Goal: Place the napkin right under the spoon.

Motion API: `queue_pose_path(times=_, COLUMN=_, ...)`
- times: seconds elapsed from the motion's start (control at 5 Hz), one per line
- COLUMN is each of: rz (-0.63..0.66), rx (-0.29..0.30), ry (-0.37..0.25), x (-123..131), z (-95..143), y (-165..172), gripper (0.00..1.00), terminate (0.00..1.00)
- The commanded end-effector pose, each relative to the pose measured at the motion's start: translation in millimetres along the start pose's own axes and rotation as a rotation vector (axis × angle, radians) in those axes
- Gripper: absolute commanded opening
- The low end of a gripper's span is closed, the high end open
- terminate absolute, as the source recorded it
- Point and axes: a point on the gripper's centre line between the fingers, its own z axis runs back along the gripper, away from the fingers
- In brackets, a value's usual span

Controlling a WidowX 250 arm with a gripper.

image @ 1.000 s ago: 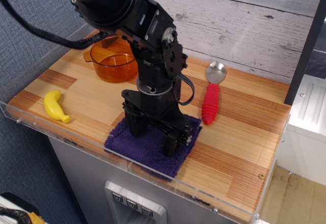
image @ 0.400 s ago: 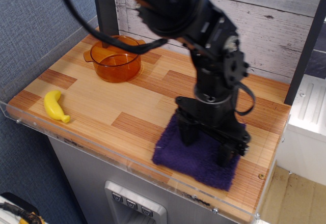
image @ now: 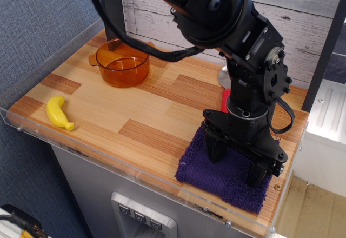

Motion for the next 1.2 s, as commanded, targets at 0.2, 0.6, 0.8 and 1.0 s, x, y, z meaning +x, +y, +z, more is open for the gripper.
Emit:
queue_pose_path(times=0.2, rz=-0.025, rx=0.012, ry=-0.066, x=8, z=24, y=-10, gripper=1.0, terminate=0.0)
queue_pose_path(times=0.6, rz=-0.02, rx=0.041, ry=-0.098, x=18, z=50, y=-9, gripper=1.0, terminate=0.0)
queue_pose_path(times=0.8, rz=-0.018, rx=0.045, ry=-0.124, x=25, z=70, y=-12, gripper=1.0, terminate=0.0)
queue_pose_path(times=1.0, rz=-0.02, rx=0.03, ry=-0.144, x=27, z=80, y=-12, gripper=1.0, terminate=0.0)
